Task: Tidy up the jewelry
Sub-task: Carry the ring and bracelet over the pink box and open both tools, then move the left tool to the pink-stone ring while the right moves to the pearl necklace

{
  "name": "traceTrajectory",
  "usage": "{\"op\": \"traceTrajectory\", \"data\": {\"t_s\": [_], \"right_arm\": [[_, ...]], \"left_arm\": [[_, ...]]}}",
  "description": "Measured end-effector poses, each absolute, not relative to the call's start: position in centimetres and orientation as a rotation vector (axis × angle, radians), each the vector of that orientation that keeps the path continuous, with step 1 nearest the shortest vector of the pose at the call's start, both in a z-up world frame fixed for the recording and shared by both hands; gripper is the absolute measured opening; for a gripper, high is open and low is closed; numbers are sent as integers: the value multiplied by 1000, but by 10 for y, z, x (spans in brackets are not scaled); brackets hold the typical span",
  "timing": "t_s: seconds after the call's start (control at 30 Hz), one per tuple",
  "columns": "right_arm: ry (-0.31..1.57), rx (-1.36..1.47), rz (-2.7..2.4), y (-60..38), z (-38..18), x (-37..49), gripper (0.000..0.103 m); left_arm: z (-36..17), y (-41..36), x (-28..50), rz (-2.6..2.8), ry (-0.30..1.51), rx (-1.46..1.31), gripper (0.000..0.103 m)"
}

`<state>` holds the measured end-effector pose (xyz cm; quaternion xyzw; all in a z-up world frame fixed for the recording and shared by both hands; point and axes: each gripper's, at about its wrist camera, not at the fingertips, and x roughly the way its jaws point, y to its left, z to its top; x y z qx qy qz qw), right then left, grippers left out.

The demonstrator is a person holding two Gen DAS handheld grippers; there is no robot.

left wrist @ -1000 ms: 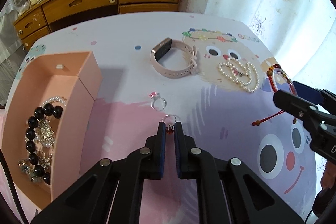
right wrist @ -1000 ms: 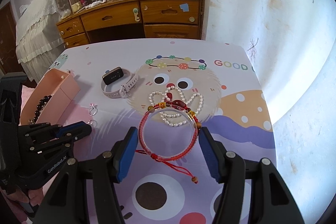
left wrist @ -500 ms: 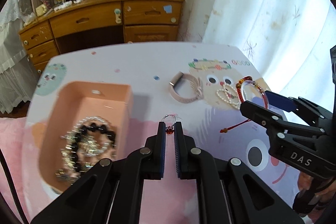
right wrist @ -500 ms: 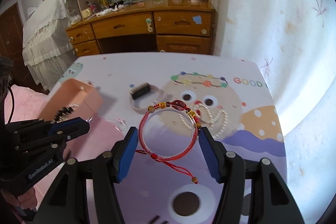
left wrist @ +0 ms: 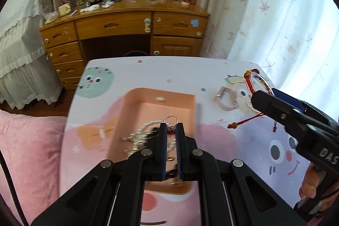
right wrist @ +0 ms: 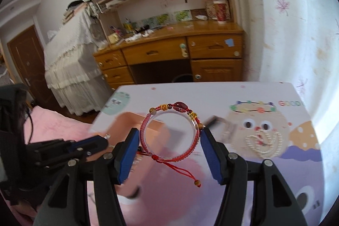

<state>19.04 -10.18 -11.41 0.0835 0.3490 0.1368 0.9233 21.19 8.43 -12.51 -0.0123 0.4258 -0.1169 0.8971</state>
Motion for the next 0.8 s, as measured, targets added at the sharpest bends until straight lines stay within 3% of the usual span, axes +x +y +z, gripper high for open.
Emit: {"op": "traceTrajectory", "data": {"t_s": [0.33, 0.5, 0.57, 0.63, 0.77, 0.8], "right_arm": [[704, 197, 381, -43, -110, 189, 60], [755, 174, 403, -32, -114, 191, 60], [759, 176, 395, -36, -114, 190, 60], [766, 184, 379, -41, -115, 190, 60], [802, 222, 341, -64, -123, 191, 62], [816, 240, 329, -71, -127, 191, 63]], "left_arm": [[-130, 129, 210, -219, 902, -45, 9], [-131, 135, 211, -206, 922, -54, 44], [-130, 135, 211, -201, 924, -57, 67], [-130, 133, 211, -199, 925, -54, 69], [-133, 123, 212, -168, 955, -19, 93], [-134, 119, 212, -165, 955, -11, 94]]}}
